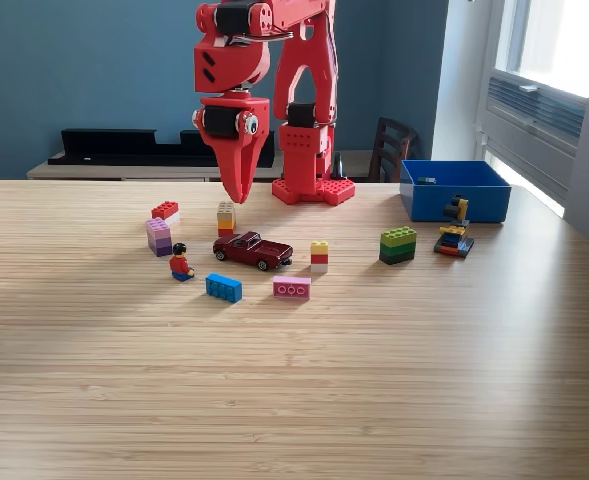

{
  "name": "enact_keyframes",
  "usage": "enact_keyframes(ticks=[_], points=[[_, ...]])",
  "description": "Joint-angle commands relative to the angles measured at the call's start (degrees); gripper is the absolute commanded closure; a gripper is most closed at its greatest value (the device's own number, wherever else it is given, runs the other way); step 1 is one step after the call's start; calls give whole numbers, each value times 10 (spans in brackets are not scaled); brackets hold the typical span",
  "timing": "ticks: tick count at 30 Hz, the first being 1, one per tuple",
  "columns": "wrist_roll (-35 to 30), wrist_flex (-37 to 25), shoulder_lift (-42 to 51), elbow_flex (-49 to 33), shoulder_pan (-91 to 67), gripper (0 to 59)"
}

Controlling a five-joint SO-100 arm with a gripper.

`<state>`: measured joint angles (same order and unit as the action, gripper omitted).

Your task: Grasp a lego block and put it in the bin.

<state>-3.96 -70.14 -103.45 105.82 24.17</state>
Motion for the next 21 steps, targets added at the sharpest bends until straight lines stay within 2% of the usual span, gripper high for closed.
enact_keyframes(ticks=[1,6,8,12,15,21], points=[[6,7,-33,-23,-48,584],[21,7,-31,-25,-143,584],[25,8,-30,-23,-174,567],[41,8,-29,-18,-218,456],[54,11,-28,-11,-235,396],[68,14,-28,-3,-242,357]])
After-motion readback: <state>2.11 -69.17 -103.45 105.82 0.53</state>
